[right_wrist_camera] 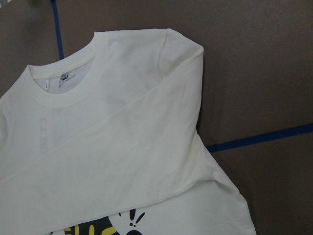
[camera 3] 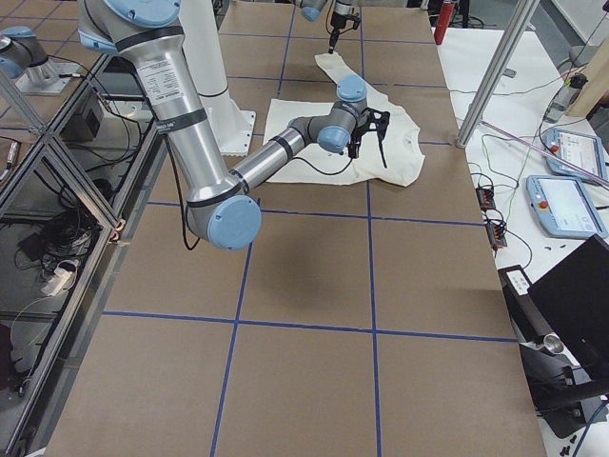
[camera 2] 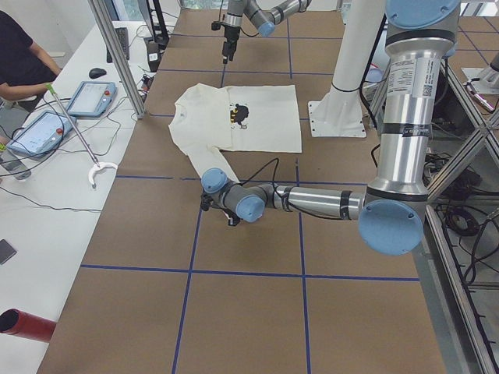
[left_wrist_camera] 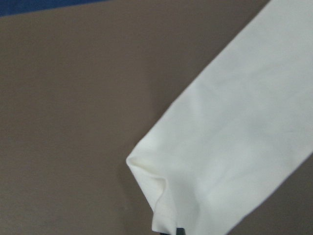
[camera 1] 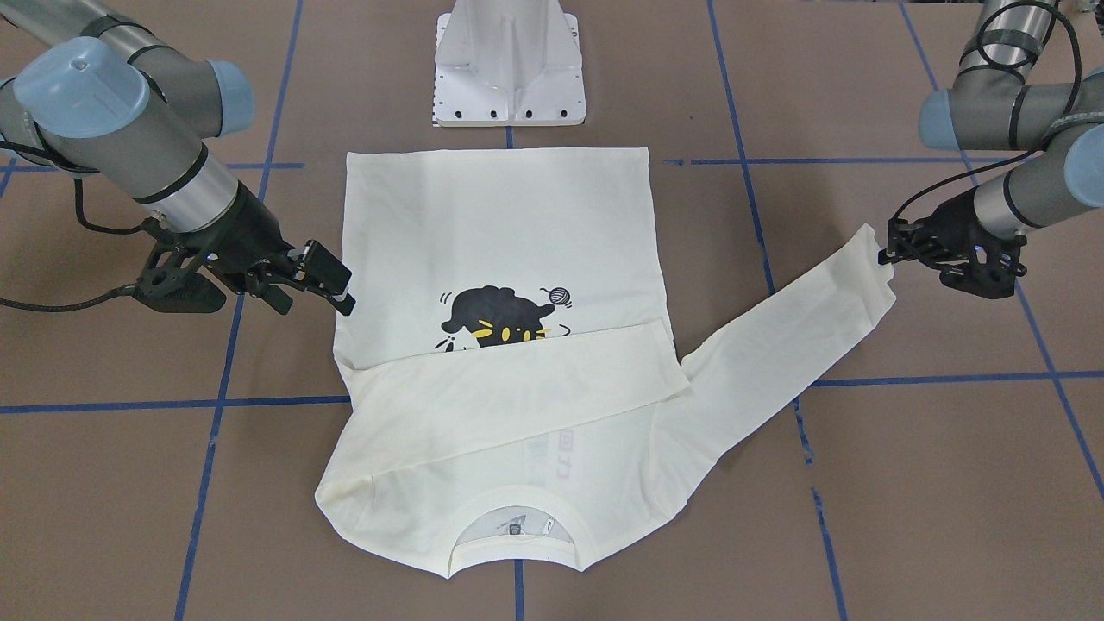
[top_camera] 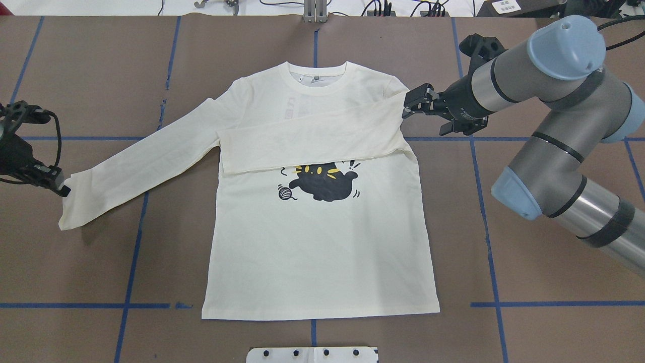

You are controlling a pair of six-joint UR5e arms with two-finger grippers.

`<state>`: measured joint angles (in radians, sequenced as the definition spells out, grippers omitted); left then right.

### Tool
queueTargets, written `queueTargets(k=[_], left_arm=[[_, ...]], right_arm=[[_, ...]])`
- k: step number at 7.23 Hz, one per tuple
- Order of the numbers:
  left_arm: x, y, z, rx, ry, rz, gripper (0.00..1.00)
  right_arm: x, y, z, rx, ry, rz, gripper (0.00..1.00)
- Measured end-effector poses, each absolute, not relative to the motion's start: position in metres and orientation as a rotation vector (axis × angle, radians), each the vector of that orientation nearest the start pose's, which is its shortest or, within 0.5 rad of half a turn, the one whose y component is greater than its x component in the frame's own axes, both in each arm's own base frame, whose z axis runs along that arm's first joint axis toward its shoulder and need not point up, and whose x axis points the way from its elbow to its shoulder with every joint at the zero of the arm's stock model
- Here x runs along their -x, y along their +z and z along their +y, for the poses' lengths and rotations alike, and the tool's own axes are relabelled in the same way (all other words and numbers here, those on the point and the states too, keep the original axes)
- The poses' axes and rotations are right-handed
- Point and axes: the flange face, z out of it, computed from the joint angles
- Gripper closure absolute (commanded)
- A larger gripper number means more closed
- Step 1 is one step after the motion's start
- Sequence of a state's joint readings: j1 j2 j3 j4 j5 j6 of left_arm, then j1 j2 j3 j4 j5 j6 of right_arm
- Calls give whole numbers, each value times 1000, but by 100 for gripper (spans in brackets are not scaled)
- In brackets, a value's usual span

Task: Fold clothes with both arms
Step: 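Release the sleeve and raise the right gripper while the left gripper grasps the other cuff, then fold the held sleeve across the shirt body with the left gripper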

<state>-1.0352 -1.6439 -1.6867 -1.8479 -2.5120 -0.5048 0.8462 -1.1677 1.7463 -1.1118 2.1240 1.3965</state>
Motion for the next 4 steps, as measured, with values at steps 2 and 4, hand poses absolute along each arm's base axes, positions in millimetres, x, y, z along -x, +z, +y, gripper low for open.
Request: queueTargets(k=[2, 4], left_arm=[[-260, 386, -512, 129, 107, 1098, 100], [-328, 248, -541, 182, -13, 1188, 100]], right_arm=[[344, 304, -512, -50, 316, -1121, 0], [332, 321, -502, -46, 329, -1104, 0]])
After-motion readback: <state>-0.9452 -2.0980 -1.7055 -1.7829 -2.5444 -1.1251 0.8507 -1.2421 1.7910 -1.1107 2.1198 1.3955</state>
